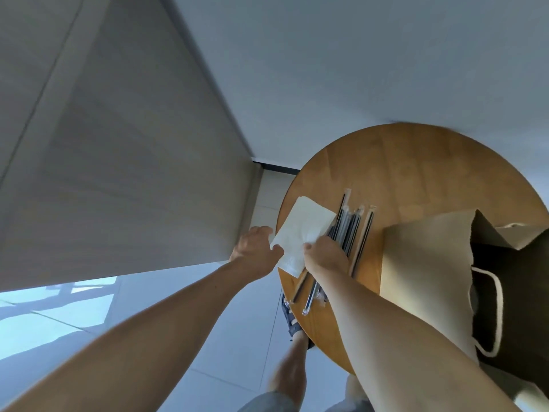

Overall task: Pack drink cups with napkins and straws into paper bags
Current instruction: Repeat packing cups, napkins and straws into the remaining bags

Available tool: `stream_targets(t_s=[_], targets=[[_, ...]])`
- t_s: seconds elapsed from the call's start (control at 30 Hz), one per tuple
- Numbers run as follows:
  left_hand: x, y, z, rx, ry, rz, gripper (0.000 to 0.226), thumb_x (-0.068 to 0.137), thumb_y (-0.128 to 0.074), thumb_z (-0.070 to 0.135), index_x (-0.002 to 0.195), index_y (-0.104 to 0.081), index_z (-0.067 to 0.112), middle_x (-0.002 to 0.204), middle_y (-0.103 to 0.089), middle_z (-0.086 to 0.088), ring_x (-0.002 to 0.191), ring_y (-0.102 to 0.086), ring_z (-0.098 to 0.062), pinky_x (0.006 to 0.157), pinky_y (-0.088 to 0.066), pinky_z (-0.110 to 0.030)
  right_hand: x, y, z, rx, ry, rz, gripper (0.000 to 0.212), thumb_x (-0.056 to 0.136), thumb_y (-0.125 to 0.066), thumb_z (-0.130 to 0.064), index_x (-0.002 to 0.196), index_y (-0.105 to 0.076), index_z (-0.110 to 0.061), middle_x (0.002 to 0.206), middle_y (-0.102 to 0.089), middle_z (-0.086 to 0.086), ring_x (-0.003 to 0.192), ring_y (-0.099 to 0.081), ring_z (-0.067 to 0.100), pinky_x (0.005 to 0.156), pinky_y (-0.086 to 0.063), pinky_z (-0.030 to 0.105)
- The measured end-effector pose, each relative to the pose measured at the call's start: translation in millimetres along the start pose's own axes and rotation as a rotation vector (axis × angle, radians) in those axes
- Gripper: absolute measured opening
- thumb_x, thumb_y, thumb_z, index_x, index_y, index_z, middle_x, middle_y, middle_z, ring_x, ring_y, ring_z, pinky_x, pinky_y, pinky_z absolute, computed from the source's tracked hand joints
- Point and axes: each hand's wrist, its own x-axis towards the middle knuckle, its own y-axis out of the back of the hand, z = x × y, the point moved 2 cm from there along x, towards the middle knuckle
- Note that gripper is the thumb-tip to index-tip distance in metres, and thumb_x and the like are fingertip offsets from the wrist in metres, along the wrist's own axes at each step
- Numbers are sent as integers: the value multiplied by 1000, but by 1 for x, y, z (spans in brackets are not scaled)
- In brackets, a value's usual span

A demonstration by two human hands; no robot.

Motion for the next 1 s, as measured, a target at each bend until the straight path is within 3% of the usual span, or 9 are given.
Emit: stream_targets(t_s=[0.13, 0.2, 0.37, 0.57, 0.63, 0.73, 0.8, 0.9, 1.0], targets=[[-4, 3, 2, -53, -7, 19, 50, 96, -52, 36, 143, -45, 20, 135, -53, -5, 108, -60, -25, 91, -54, -40, -1, 9, 3, 19, 42, 58, 35, 98, -44, -35, 70, -50, -15, 61, -52, -2, 50, -48, 13, 43, -29, 21], [-3, 4, 4, -95, -7, 30, 50, 96, -52, 37, 143, -44, 21, 139, -51, -3, 109, -59, -23, 87, -54, -36, -6, 15, 3, 115, 74, 100, 27, 95, -50, -35, 78, -56, -15, 68, -59, -2, 56, -55, 13, 44, -31, 20], [-1, 2, 14, -305, 36, -16, 41, 96, -50, 42, 134, -48, 25, 121, -57, 4, 95, -54, -14, 66, -44, -25, -32, 28, 10, 740, 103, 184, 14, 83, -65, -17, 78, -55, -25, 74, -61, -9, 70, -61, 11, 53, -40, 14], [-6, -5, 33, -862, 172, -213, 37, 95, -58, 39, 122, -59, 14, 117, -67, -6, 107, -63, -28, 91, -52, -45, -57, 40, 25, 1196, 169, 112, 18, 73, -62, -16, 89, -61, -22, 88, -70, -1, 83, -69, 18, 65, -60, 35], [-9, -8, 38, -997, 183, -246, 30, 94, -63, 31, 117, -62, 13, 115, -69, -8, 106, -65, -29, 94, -54, -46, -60, 40, 30, 1190, 154, 113, 19, 72, -62, -18, 91, -61, -23, 89, -71, -3, 83, -69, 15, 64, -60, 32], [-10, -13, 40, -988, 164, -180, 17, 95, -63, 21, 109, -66, 12, 114, -70, -9, 104, -66, -29, 97, -53, -48, -57, 34, 47, 1087, 93, 237, 12, 82, -65, -21, 90, -62, -29, 86, -70, -11, 82, -67, 8, 61, -54, 20], [-9, -15, 40, -894, 152, -134, 13, 97, -60, 23, 104, -66, 14, 110, -70, -8, 103, -65, -29, 97, -53, -48, -47, 27, 65, 956, 5, 315, 5, 91, -64, -23, 95, -63, -25, 90, -70, -11, 86, -69, 14, 70, -56, 28], [-8, -17, 37, -773, 131, -109, 17, 99, -57, 28, 104, -66, 14, 109, -68, -7, 103, -63, -29, 94, -54, -45, -28, 17, 88, 676, -161, 324, 19, 93, -63, -27, 107, -61, -14, 101, -71, 3, 93, -68, 26, 81, -55, 36], [-8, -21, 32, -739, 147, -96, 23, 99, -56, 28, 113, -66, 13, 112, -68, -7, 104, -63, -30, 95, -53, -46, -17, 9, 98, 497, -201, 257, 15, 92, -66, -26, 99, -61, -14, 83, -68, 2, 72, -66, 21, 71, -59, 38]])
